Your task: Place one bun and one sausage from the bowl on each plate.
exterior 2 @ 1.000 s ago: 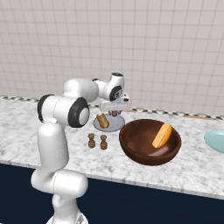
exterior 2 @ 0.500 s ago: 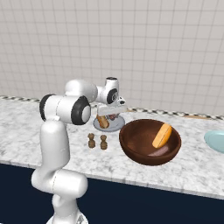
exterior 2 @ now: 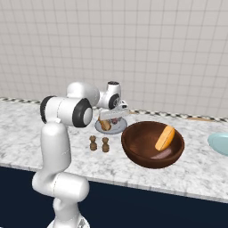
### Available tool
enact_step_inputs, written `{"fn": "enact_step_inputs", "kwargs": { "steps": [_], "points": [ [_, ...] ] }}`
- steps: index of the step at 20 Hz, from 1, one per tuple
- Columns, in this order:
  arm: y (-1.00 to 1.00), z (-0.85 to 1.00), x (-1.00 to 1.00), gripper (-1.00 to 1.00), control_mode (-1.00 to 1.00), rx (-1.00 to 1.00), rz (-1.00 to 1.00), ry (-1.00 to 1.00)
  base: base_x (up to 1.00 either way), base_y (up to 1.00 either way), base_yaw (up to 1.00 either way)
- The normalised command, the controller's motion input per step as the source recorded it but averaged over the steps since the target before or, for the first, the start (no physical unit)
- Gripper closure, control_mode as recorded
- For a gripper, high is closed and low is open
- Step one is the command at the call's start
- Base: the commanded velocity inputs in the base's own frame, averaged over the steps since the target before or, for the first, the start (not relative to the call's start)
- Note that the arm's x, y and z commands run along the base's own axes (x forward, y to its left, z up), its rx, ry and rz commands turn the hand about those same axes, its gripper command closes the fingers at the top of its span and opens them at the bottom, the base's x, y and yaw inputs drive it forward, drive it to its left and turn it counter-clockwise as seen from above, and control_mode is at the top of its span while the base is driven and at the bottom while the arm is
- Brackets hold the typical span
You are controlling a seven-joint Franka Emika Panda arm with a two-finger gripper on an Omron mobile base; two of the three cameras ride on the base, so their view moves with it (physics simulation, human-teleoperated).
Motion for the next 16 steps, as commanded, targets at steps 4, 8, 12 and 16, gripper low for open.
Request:
{"fn": "enact_step_inputs", "kwargs": {
  "steps": [4, 8, 12, 16],
  "points": [
    [0.0, 0.0, 0.0, -1.0, -1.0, 0.0, 0.0, 0.0, 0.0, 0.0, 0.0],
    [0.0, 0.04, 0.0, -1.0, -1.0, 0.0, 0.0, 0.0, 0.0, 0.0, 0.0],
    [-0.09, 0.71, -0.37, -1.0, -1.0, 0.0, -0.01, 0.0, 0.0, 0.0, 0.0],
    [-0.46, 0.63, -0.71, -1.0, -1.0, 0.0, -0.28, 0.0, 0.0, 0.0, 0.0]
  ]
}}
